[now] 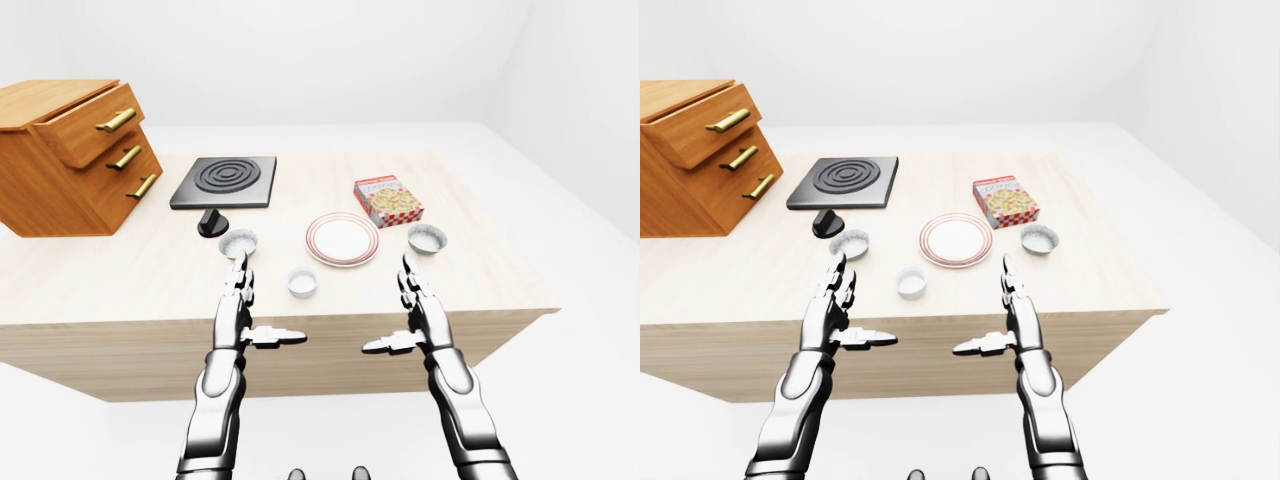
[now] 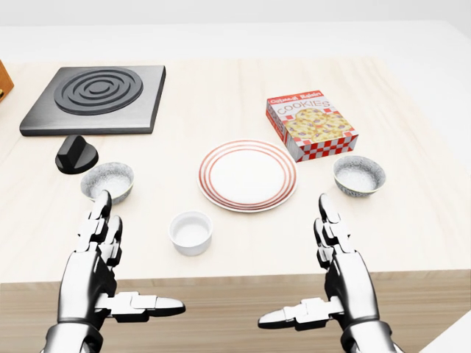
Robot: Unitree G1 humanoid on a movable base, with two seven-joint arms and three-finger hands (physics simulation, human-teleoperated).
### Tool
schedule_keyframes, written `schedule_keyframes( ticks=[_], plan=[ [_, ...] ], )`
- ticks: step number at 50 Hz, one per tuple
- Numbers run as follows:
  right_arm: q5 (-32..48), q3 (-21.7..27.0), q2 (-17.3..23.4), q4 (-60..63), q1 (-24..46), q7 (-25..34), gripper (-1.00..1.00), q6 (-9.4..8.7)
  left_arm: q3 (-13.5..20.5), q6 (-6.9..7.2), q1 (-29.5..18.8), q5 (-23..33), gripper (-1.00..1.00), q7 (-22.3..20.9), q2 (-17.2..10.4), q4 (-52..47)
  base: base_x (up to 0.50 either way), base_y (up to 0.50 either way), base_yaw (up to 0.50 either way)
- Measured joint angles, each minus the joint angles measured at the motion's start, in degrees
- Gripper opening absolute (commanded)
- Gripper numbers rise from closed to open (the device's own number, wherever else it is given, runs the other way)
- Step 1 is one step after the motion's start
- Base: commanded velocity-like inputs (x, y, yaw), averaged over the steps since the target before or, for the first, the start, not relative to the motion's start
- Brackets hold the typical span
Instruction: Pick the akita bowl next to the plate and place it on the plate.
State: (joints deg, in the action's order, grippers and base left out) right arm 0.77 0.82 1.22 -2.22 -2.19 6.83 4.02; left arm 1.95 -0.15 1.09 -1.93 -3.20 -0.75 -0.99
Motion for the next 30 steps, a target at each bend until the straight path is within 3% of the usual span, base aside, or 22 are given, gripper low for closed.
schedule_keyframes(
  ticks=[9, 30],
  plan=[
    [2.8, -0.92, -0.15, -1.32, 0.4, -1.42, 1.0, 0.98, 0.13, 0.31, -0.05, -0.32, 1.0, -0.01, -0.1, 0.08, 0.0, 0.0, 0.0],
    [6.19, -1.64, -0.11, -2.37, 0.33, -1.65, 1.0, 0.98, 0.22, 0.24, -0.18, -0.49, 1.0, 0.0, -0.2, 0.58, 0.0, 0.0, 0.0]
  ],
)
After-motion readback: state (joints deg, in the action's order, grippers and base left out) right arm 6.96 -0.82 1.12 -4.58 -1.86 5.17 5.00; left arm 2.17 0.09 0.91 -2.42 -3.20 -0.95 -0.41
